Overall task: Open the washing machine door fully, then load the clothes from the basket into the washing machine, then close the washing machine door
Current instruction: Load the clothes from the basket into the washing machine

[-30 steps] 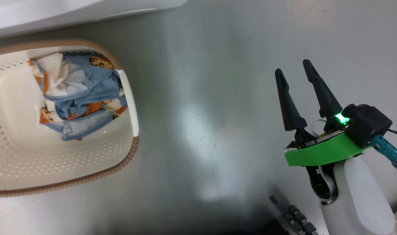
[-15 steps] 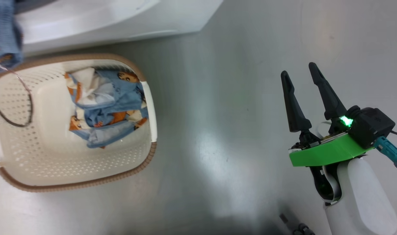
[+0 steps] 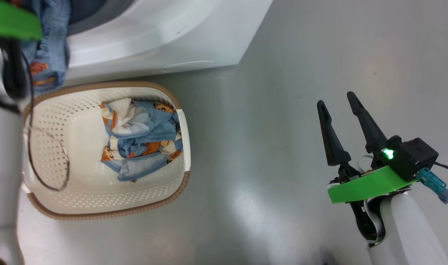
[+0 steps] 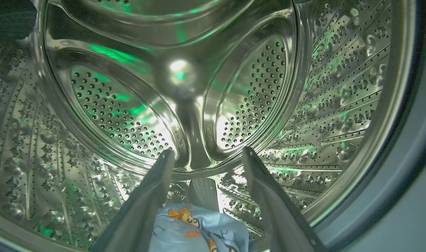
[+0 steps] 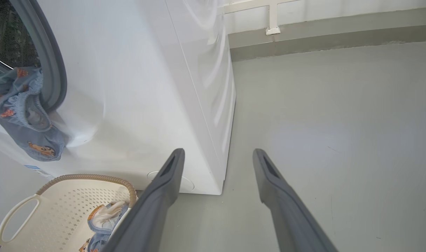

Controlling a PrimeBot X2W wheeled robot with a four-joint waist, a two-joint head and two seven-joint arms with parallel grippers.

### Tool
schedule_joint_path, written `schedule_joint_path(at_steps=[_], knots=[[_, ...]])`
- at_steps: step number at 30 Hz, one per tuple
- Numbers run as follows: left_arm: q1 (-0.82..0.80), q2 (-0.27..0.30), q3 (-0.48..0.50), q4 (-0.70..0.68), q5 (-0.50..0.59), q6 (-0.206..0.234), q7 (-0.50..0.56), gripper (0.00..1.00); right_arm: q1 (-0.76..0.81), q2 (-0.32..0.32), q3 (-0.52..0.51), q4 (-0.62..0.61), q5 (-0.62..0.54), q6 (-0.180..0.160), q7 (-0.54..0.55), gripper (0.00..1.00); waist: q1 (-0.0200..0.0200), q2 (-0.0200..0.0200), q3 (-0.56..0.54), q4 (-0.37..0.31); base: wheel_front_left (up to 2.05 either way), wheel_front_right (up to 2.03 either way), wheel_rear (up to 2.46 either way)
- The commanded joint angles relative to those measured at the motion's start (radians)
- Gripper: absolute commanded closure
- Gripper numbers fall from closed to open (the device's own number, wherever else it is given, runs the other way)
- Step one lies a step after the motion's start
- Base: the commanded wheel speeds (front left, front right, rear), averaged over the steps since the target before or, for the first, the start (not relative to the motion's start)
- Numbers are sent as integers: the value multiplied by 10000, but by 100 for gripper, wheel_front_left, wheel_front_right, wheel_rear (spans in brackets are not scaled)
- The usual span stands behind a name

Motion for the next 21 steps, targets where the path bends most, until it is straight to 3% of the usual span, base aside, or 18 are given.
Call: schedule_joint_path(at_steps=[1, 12, 21], knots=[[347, 427, 268, -423, 113, 108, -46, 0, 382, 32, 238, -160, -78, 16, -48, 0, 0, 0, -192, 98, 0, 0, 0], [3856, 118, 1024, -3204, 727, 794, -48, 0, 475, 14, 285, -147, -54, 16, -48, 0, 0, 0, -500, 211, 0, 0, 0], [6348, -650, 1750, -4227, 1248, 993, -48, 0, 483, -19, 331, -137, -26, 16, -48, 0, 0, 0, -531, 221, 0, 0, 0]])
